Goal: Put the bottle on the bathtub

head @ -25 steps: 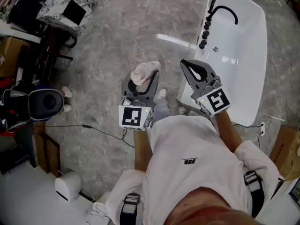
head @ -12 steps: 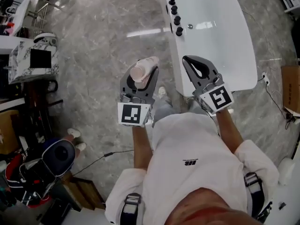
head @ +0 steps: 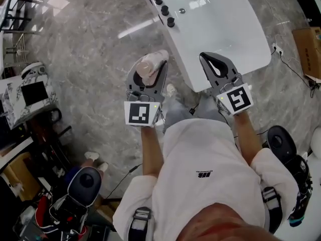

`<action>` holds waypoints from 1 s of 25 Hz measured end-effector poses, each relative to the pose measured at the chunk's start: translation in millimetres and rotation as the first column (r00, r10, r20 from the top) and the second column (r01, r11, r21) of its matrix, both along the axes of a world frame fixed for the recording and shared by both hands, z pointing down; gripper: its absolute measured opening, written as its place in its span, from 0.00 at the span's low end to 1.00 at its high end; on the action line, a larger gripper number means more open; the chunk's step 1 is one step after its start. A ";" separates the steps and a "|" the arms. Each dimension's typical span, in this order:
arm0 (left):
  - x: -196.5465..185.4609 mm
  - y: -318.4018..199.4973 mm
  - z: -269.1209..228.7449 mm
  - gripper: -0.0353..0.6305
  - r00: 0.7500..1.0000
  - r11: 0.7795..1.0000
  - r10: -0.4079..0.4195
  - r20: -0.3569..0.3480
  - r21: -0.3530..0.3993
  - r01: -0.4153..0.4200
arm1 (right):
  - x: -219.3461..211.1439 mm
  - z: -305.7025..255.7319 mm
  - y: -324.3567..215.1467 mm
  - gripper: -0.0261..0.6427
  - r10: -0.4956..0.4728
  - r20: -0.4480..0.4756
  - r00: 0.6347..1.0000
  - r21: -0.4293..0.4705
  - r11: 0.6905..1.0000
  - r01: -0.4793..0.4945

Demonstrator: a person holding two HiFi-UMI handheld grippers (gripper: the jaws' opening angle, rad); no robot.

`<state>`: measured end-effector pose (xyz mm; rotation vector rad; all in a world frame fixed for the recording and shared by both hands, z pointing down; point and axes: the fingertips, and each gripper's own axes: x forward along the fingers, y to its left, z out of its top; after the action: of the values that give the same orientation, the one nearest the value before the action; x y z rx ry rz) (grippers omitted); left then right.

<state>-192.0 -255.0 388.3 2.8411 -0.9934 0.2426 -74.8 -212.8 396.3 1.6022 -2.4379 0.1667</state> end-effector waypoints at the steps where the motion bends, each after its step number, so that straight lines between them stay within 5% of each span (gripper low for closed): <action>1: 3.9 -1.5 4.0 0.38 1.000 1.000 0.009 0.001 -0.007 -0.009 | 4.0 3.4 1.0 0.03 0.013 -0.001 1.000 -0.006 1.000 -0.013; 9: 34.0 -15.5 42.4 0.38 0.999 0.998 0.051 0.020 -0.034 -0.050 | 31.1 36.3 -9.5 0.03 0.065 -0.002 0.998 -0.042 0.997 -0.065; 25: 75.7 -67.8 146.4 0.38 0.996 0.997 0.007 0.084 -0.082 -0.001 | 58.8 125.0 -55.3 0.03 0.017 0.046 0.999 -0.114 0.993 -0.011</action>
<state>-116.3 -322.8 534.6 2.7796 -0.9695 0.3967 -16.0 -268.2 521.3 1.5841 -2.4051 0.3429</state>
